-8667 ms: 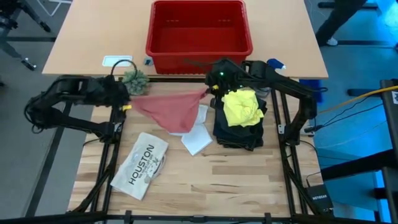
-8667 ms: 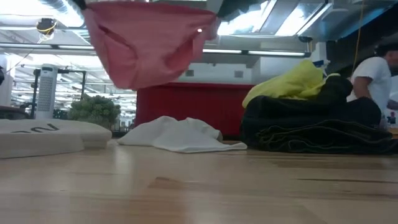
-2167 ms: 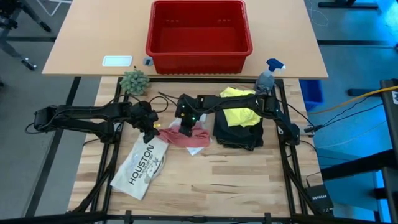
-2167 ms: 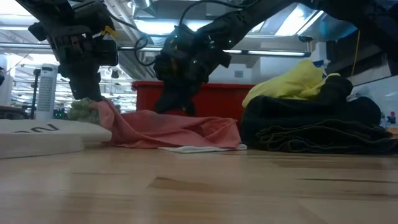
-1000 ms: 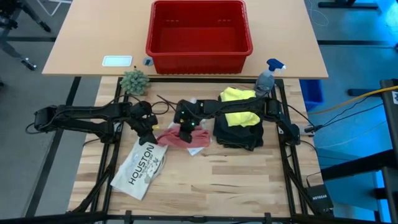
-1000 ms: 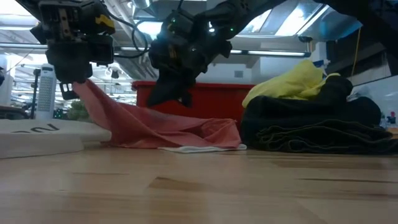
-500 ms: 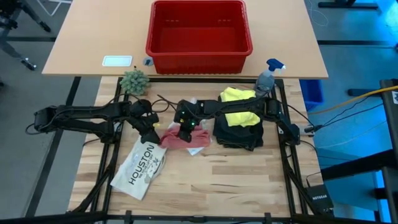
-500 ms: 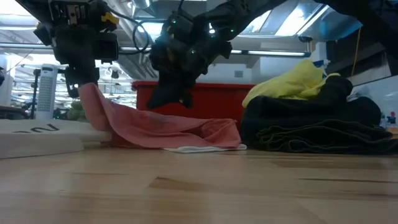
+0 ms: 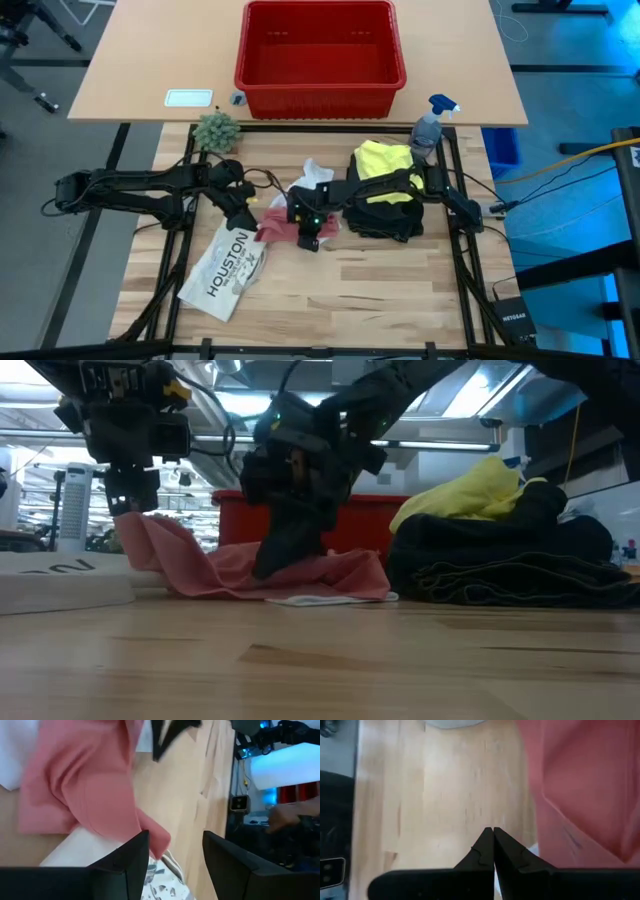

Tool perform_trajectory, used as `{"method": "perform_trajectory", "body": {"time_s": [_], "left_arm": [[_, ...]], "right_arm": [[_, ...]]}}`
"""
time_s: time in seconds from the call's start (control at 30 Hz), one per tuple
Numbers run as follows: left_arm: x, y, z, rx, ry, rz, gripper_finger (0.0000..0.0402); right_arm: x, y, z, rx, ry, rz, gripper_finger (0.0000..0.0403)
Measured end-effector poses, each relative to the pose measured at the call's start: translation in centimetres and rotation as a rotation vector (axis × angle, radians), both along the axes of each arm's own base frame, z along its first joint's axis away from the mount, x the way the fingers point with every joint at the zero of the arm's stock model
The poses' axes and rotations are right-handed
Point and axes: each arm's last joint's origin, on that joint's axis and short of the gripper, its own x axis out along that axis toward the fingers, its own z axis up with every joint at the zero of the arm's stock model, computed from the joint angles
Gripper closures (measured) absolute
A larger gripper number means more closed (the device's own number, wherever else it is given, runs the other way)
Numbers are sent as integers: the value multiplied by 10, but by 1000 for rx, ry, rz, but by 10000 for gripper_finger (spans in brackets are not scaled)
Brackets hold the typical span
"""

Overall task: Fold laundry
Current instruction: Fold the pink panty, then stack the pink panty on the yellow shirt

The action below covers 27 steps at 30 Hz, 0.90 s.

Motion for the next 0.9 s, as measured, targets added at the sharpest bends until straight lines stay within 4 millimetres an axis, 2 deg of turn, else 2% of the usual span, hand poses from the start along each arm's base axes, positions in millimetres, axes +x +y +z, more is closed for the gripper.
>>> {"method": "perform_trajectory", "body": {"time_s": [0.07,0.17,0.3,0.43,0.7,0.8,0.9], "left_arm": [[1,1,0,38,-7,21,227],[3,4,1,108,-25,61,227],[6,6,4,145,-68,82,227],[7,6,5,152,-80,82,227],[7,6,5,158,-80,78,227],[7,6,5,158,-81,77,227],[7,6,5,159,-81,77,227]], "right_arm": [[-2,3,8,-47,-3,-20,403],[-3,-1,31,-147,-72,-76,401],[-4,-22,55,-220,-167,-123,381],[-7,-43,58,-171,-203,-74,324],[-12,-70,55,-212,-237,-3,159],[-12,-72,54,-261,-253,17,126],[-10,-72,49,-269,-255,32,121]]}}
